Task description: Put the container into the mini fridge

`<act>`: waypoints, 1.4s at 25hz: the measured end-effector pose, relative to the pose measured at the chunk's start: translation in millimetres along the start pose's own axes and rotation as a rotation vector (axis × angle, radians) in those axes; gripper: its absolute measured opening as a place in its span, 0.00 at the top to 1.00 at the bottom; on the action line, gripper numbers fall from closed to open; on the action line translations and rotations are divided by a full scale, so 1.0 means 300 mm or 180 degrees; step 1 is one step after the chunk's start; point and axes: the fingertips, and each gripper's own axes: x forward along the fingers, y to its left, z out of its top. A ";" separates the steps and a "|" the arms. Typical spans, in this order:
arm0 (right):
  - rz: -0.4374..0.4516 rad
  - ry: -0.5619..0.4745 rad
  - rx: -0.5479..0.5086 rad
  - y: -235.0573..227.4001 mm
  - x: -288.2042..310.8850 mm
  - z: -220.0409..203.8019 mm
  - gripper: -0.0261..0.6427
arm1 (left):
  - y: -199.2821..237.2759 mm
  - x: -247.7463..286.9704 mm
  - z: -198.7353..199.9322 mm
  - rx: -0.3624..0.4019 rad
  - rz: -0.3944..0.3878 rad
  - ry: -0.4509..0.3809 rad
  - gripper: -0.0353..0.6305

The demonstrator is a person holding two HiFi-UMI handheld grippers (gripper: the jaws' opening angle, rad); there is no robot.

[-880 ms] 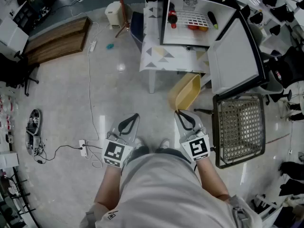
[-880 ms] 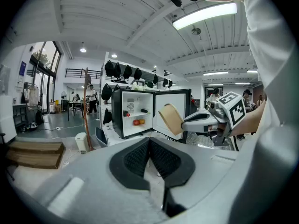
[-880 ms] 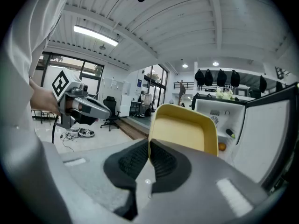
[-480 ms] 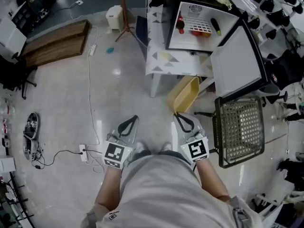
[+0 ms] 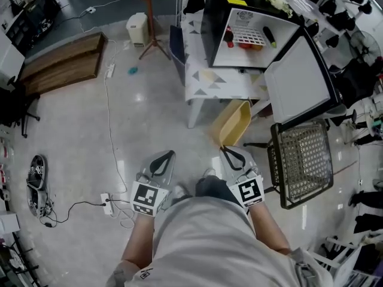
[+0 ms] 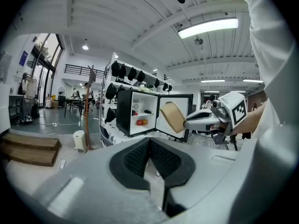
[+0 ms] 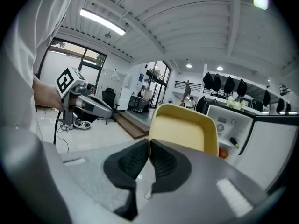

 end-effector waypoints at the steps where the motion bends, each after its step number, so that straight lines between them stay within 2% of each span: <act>1: -0.0022 0.0014 0.0023 -0.015 0.010 -0.005 0.94 | 0.005 0.014 0.001 0.0006 -0.0015 0.0004 0.93; 9: -0.0038 0.0072 0.0019 -0.174 0.144 -0.062 0.94 | 0.077 0.201 0.016 0.0029 -0.0065 0.0126 0.93; 17: -0.0017 0.0109 0.0068 -0.461 0.280 -0.139 0.94 | 0.133 0.529 0.113 0.0171 -0.0117 0.0216 0.94; 21: -0.0026 0.0136 0.0137 -0.618 0.311 -0.180 0.94 | 0.130 0.692 0.155 0.0220 -0.0134 0.0296 0.93; 27: 0.0120 0.0176 0.0163 -0.810 0.337 -0.260 0.94 | 0.112 0.917 0.217 0.0221 -0.0096 0.0315 0.93; 35: 0.0254 0.0320 0.0136 -0.946 0.374 -0.376 0.94 | 0.093 1.078 0.251 0.0183 -0.0015 0.0355 0.93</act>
